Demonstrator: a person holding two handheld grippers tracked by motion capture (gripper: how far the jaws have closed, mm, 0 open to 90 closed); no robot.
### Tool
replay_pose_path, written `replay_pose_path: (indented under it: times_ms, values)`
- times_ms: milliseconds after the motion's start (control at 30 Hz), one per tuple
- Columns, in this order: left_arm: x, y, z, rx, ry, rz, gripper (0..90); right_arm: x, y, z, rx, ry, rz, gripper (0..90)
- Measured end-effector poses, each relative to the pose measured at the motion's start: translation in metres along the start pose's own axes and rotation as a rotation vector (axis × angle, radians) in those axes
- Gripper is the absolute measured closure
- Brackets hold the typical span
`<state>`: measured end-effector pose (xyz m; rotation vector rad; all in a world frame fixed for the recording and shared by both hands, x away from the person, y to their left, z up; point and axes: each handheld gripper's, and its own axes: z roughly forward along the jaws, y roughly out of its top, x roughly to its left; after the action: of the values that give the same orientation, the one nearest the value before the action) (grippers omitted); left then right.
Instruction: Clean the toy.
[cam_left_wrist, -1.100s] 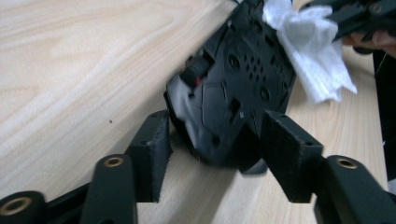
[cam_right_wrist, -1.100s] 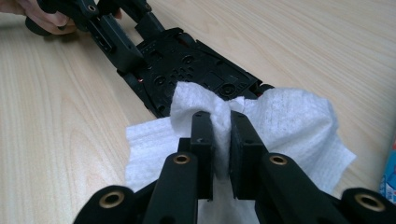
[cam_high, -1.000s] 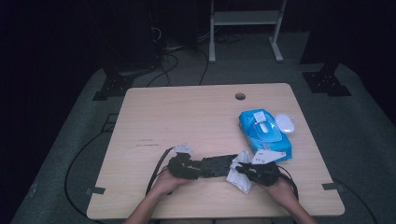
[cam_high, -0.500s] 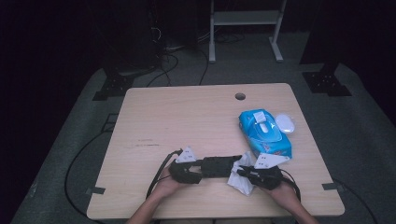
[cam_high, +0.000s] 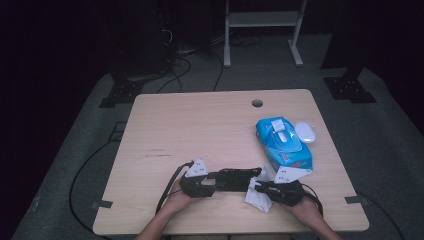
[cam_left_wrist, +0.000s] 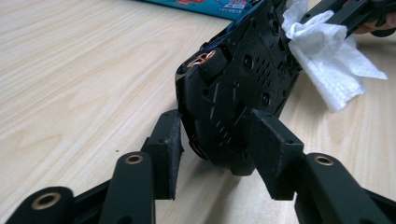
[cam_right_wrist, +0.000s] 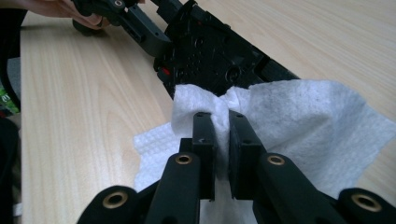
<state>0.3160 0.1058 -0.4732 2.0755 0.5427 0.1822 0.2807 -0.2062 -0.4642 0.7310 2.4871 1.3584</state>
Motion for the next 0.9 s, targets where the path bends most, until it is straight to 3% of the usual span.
replay_pose_path:
  times_ms: [233, 300, 333, 433, 533, 667, 767, 900]
  values:
    - [-0.004, 0.0, 0.004, 0.002, -0.038, 0.006, 57.7, 0.005, -0.004, 0.0, 0.027, 0.024, 0.012, 82.3]
    - [-0.006, 0.001, 0.006, 0.005, -0.048, 0.034, 57.2, 0.006, -0.007, 0.003, 0.067, 0.027, 0.009, 82.1]
    - [-0.007, 0.002, 0.007, 0.012, -0.045, 0.04, 54.3, 0.006, -0.009, 0.005, 0.092, 0.022, 0.005, 82.1]
    - [-0.008, 0.005, 0.012, 0.017, -0.059, 0.023, 41.7, 0.004, -0.009, 0.004, 0.083, 0.017, 0.015, 82.1]
    - [-0.011, 0.008, 0.018, 0.018, -0.06, 0.051, 39.7, 0.003, -0.007, 0.004, 0.072, 0.011, 0.02, 82.0]
    - [-0.013, 0.007, 0.02, 0.024, -0.072, 0.095, 48.6, 0.001, -0.006, 0.004, 0.063, 0.017, 0.031, 82.0]
    - [-0.016, 0.007, 0.017, 0.018, -0.026, 0.145, 61.7, -0.002, -0.004, 0.003, 0.046, 0.026, 0.052, 82.0]
    - [-0.012, 0.005, 0.014, 0.011, 0.018, 0.138, 64.2, -0.006, -0.002, 0.002, 0.015, 0.044, 0.082, 82.1]
